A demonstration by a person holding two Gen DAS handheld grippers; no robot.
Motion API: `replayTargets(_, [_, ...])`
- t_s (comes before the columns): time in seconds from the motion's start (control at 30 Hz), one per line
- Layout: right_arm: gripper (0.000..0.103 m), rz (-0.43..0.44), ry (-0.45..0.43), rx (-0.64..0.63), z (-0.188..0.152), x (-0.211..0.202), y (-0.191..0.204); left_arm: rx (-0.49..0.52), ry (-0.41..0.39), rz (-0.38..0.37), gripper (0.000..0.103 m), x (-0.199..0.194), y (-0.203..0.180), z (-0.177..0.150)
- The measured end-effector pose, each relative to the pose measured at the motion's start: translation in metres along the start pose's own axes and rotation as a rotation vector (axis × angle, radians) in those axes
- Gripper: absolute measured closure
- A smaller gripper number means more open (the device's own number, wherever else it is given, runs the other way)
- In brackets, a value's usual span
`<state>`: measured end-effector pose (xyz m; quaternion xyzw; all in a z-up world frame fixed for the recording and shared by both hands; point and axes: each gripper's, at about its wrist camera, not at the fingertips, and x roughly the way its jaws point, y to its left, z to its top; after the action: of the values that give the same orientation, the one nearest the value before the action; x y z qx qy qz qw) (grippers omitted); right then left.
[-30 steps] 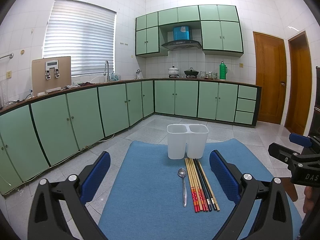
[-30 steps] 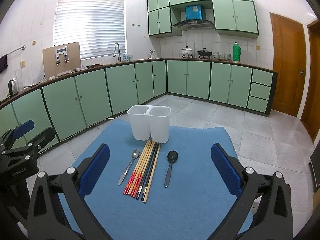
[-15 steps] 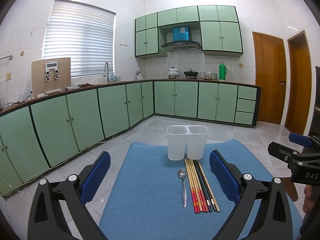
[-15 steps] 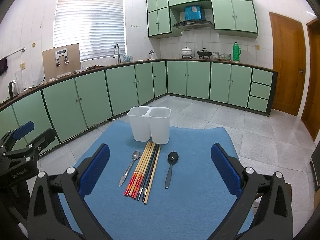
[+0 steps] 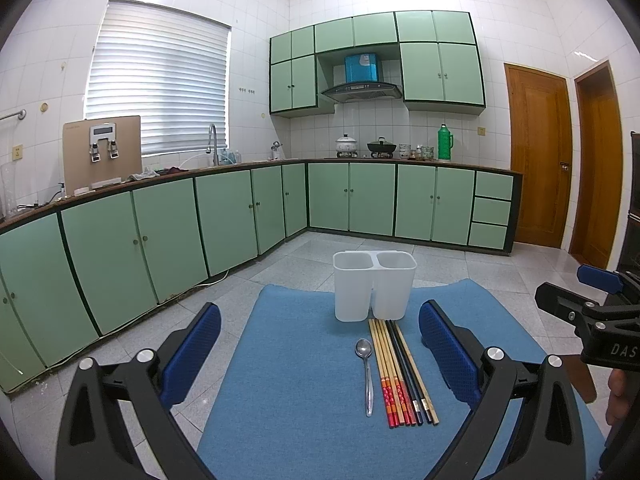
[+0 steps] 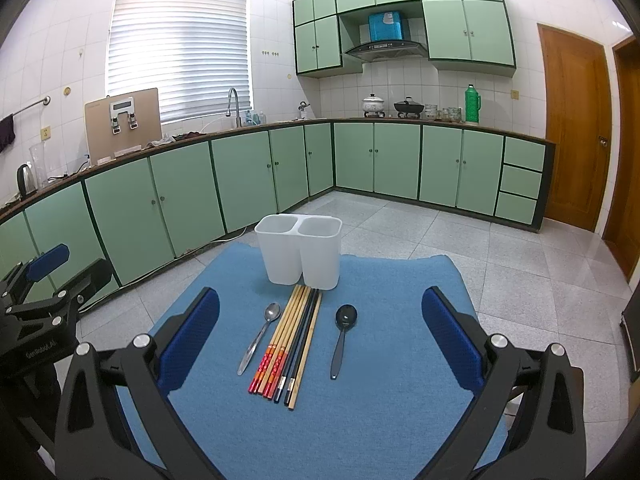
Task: Organize utensils
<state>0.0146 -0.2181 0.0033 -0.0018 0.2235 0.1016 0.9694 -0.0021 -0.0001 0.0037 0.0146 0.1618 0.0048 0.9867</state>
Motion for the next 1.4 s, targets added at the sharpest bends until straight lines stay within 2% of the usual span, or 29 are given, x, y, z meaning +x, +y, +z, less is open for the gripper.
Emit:
replayTargets(0.83, [0.005,-0.003,0.002,0.008,0.000,0.003,-0.005,0.004,0.011,0.003,0.006,0.007,-0.003,-0.003])
replayTargets(1.2, [0.005,-0.013,0.034,0.015,-0.004,0.026,-0.009,0.002,0.048,0.001,0.006,0.031,-0.002,-0.005])
replayTargets(1.4, [0.005,-0.017,0.071,0.029,-0.005,0.053,-0.014,0.009,0.079,0.001,0.006,0.057,-0.002,-0.009])
